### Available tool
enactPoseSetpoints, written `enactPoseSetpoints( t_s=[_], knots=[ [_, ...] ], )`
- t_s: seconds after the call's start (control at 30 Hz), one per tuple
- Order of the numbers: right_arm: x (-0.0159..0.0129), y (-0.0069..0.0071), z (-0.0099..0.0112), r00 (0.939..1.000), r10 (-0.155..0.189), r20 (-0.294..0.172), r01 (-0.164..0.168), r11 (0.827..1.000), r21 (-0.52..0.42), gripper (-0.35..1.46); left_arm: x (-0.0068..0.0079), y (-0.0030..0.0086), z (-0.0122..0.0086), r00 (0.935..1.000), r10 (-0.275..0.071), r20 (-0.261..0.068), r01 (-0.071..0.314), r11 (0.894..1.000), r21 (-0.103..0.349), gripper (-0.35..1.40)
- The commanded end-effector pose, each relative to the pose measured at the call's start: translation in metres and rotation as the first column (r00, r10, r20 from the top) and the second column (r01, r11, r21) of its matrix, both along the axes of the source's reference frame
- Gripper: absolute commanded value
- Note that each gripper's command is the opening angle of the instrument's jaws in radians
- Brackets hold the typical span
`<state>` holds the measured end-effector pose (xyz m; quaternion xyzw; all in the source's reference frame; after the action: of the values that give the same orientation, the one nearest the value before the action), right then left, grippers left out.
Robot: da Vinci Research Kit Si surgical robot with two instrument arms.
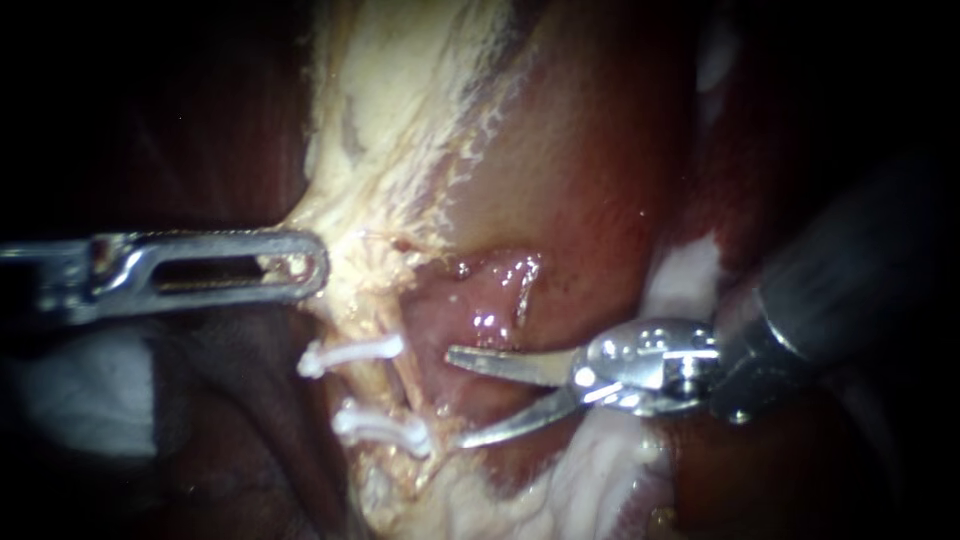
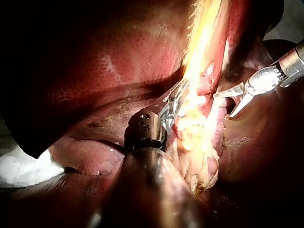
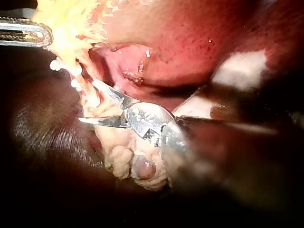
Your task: Go to the cutting position left tube
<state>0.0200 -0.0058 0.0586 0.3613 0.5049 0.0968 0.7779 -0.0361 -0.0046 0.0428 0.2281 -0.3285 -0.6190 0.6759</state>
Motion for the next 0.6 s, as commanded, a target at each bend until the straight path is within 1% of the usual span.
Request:
enactPoseSetpoints(
  t_s=[0.03, 0.2, 0.27, 0.47, 0.6],
  knots=[
    [0.0002, -0.0001, 0.0001, 1.0000, -0.001, 0.001, 0.001, 1.000, 0.005, 1.31, 0.0000, 0.0000, -0.0001, 1.0000, -0.002, -0.002, 0.002, 1.000, -0.001, -0.35],
    [0.0015, -0.0004, 0.0006, 1.0000, -0.006, 0.001, 0.006, 1.000, 0.027, 1.30, 0.0003, 0.0002, -0.0004, 1.0000, -0.008, 0.000, 0.008, 1.000, -0.004, -0.35],
    [0.0020, -0.0004, 0.0009, 1.0000, -0.003, 0.004, 0.003, 1.000, 0.031, 1.30, 0.0004, 0.0002, -0.0006, 1.0000, -0.009, 0.002, 0.009, 1.000, -0.004, -0.35],
    [0.0034, -0.0007, 0.0019, 0.9999, -0.005, 0.014, 0.004, 0.999, 0.048, 1.30, 0.0003, -0.0001, -0.0013, 0.9999, -0.014, 0.002, 0.014, 1.000, -0.005, -0.35],
    [0.0044, -0.0010, 0.0027, 0.9999, -0.008, 0.013, 0.007, 0.999, 0.051, 1.30, 0.0003, -0.0002, -0.0015, 0.9999, -0.017, 0.004, 0.017, 1.000, -0.006, -0.35]
  ],
)
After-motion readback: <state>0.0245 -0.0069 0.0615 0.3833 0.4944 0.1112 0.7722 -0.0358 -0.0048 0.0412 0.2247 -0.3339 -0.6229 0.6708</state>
